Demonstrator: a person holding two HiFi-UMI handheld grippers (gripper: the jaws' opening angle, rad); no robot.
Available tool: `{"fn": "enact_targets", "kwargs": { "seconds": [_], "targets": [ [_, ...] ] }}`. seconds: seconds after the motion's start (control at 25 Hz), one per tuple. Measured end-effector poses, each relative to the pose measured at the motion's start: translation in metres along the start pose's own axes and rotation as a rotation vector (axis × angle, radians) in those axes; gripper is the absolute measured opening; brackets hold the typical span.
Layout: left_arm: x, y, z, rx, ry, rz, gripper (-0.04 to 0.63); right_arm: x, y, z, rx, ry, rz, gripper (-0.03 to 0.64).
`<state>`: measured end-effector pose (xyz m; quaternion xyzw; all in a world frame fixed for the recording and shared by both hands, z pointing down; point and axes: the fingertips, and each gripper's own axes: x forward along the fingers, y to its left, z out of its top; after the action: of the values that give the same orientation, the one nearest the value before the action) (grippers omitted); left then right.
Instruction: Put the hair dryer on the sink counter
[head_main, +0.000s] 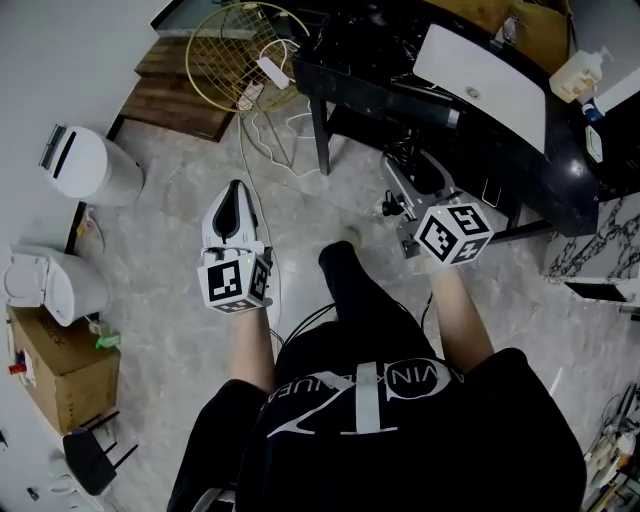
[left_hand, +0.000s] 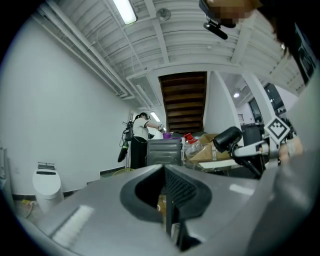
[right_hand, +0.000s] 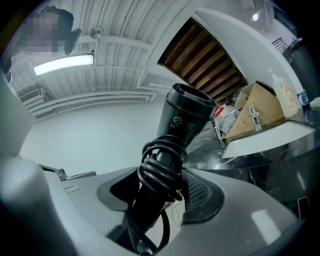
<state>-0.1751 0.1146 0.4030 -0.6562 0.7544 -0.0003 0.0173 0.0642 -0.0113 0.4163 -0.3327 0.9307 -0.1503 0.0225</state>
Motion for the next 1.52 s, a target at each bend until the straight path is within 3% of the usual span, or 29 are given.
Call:
{"fn": "enact_targets", "kwargs": {
  "seconds": [0.28,0.6,1.2,1.52],
  "targets": [
    [0.087,0.017,0.009,0.027,-0.002,-0.027,0.0,0.073,-0.032,0.019,0.04,0.012,-0.009,0.259],
    [0.185,0.021,0.012,0.014,0.002,-0.081,0.0,0.147,-0.065,0.035,0.101,0.126,-0.008,0.259],
    [0.307,-0.006,0.008,0.024,0.036,-0.205,0.0,0.216,-0.119,0.051,0.206,0.235,-0.051,0.259],
    [0.398,-0.016,0.013,0.049,0.049,-0.327,0.0,0.258,-0.156,0.056,0.297,0.268,-0.147,0.259]
  ]
}}
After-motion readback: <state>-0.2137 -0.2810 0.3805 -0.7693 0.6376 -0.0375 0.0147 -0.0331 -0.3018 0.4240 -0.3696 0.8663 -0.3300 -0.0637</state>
